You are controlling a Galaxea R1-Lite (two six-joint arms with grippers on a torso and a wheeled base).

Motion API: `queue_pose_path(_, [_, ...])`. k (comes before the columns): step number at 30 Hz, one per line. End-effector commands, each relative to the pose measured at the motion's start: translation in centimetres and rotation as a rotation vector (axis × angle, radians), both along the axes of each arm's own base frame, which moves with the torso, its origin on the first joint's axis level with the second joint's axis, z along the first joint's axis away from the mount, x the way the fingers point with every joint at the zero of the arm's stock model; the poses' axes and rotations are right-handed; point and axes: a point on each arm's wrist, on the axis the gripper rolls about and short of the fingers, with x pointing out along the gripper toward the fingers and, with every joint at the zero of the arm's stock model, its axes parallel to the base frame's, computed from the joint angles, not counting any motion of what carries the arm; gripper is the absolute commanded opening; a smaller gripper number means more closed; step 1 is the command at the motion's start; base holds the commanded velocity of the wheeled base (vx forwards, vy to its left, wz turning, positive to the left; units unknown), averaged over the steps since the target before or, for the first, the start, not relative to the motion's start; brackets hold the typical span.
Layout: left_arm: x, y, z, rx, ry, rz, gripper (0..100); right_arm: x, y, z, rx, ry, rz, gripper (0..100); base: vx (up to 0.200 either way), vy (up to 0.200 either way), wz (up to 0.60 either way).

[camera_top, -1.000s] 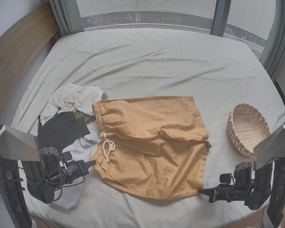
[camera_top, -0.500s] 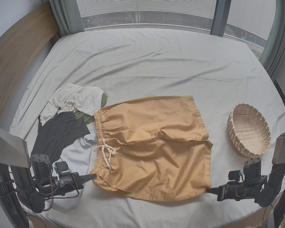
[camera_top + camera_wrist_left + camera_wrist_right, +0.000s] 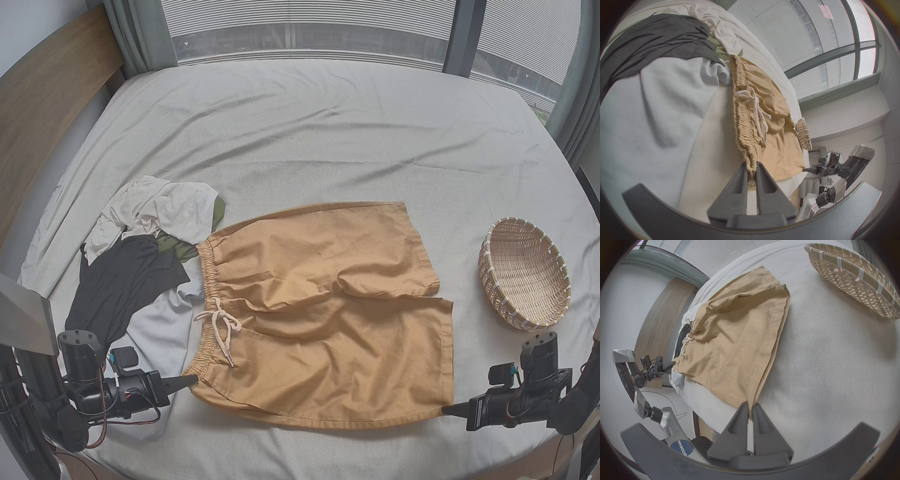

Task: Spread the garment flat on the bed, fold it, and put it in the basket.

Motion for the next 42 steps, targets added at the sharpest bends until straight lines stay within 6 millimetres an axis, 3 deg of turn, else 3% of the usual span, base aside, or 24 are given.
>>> queue_pose_path(1, [-0.7, 0.1, -1.1, 0.042, 0.056, -0.024, 0, -0.9, -0.1, 0.2, -0.007, 0.016, 0.010, 0, 0.000, 0.000, 0.00])
queue_pose_path(8, [-1.1, 1.3, -2.0, 0.121, 0.088, -0.035, 0, -1.3, -0.2, 0.2, -0.021, 0.041, 0.019, 0, 0.000, 0.000, 0.00])
queue_pose_path(22, [-1.8, 1.3, -2.4, 0.159, 0.117, -0.099, 0, -2.6, -0.3, 0.9, -0.037, 0.069, 0.048, 0, 0.000, 0.000, 0.00])
queue_pose_path(29, [-2.1, 1.3, -1.3, 0.143, 0.058, -0.144, 0, -2.5, -0.1, 1.1, -0.028, 0.042, 0.053, 0, 0.000, 0.000, 0.00])
queue_pose_path(33, [-1.2, 1.3, -0.2, 0.128, -0.074, -0.128, 0, -1.6, 0.0, 2.3, 0.016, -0.080, 0.041, 0, 0.000, 0.000, 0.00])
queue_pose_path(42, [-0.3, 0.8, 3.3, 0.061, -0.275, -0.093, 0, 0.9, 0.7, 7.0, 0.169, -0.347, -0.020, 0, 0.000, 0.000, 0.00])
